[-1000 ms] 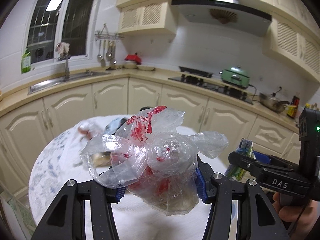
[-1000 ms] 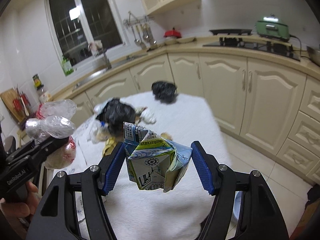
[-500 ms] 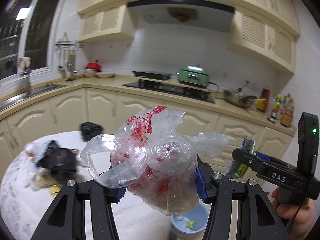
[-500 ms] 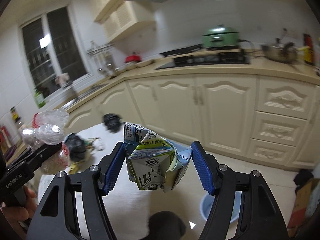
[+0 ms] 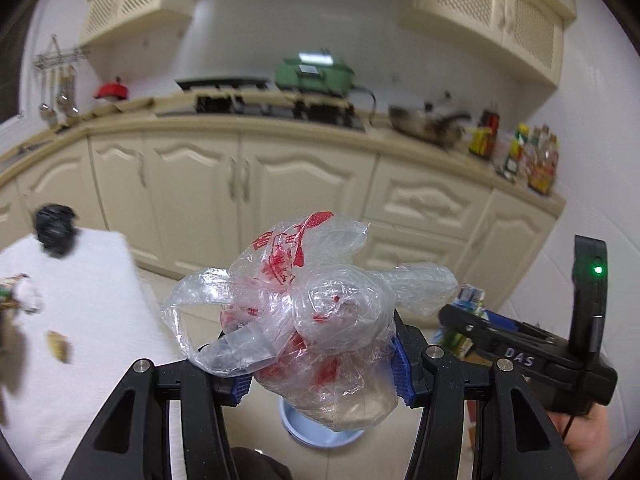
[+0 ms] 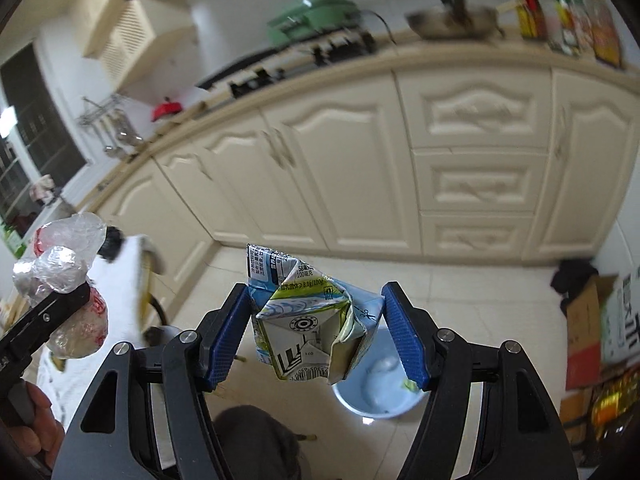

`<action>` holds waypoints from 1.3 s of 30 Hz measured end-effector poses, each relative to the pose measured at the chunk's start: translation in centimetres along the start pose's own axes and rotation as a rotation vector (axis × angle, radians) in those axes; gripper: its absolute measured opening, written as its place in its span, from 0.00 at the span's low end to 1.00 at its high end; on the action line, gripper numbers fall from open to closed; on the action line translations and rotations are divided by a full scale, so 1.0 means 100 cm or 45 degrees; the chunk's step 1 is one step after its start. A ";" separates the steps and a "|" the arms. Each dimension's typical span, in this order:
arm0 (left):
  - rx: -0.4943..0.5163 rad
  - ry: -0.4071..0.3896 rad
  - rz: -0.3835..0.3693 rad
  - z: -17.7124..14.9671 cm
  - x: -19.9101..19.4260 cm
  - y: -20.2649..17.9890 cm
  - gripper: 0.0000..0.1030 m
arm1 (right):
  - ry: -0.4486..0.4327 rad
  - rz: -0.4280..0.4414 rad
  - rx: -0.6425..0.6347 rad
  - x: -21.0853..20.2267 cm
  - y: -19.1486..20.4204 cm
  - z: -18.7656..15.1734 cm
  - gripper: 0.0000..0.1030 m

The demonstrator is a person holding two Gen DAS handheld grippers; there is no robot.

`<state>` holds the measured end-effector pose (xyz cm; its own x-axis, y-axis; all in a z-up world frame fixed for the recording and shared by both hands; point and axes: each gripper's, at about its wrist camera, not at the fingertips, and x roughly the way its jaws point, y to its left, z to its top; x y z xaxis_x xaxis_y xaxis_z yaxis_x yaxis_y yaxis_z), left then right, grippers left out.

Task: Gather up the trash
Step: 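Lift and carry both held items over the blue trash bin, then open both tools to drop the items into the bin, then return both tools to the table trash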

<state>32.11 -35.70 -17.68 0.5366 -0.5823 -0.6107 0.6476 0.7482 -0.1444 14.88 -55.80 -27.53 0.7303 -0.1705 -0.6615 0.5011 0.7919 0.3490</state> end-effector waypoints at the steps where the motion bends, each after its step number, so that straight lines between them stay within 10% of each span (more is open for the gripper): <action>1: 0.002 0.029 -0.011 0.006 0.018 -0.001 0.50 | 0.017 -0.006 0.014 0.007 -0.007 -0.002 0.66; 16: -0.036 0.401 -0.061 0.054 0.254 -0.008 0.50 | 0.250 -0.054 0.181 0.127 -0.078 -0.026 0.67; 21: -0.010 0.498 -0.031 0.055 0.307 -0.007 0.65 | 0.336 -0.068 0.233 0.160 -0.096 -0.036 0.68; 26: -0.018 0.503 0.016 0.058 0.337 -0.006 0.89 | 0.397 -0.059 0.284 0.174 -0.107 -0.049 0.80; 32: -0.002 0.461 0.084 0.070 0.345 -0.012 0.94 | 0.391 -0.091 0.304 0.168 -0.107 -0.057 1.00; 39: 0.021 0.349 0.125 0.070 0.306 -0.028 0.99 | 0.337 -0.113 0.295 0.137 -0.090 -0.054 1.00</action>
<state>50.52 -57.85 -30.52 0.4324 -0.3978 -0.8092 0.6096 0.7902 -0.0627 17.87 -62.07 -43.36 0.5490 -0.0513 -0.8342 0.6711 0.6219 0.4035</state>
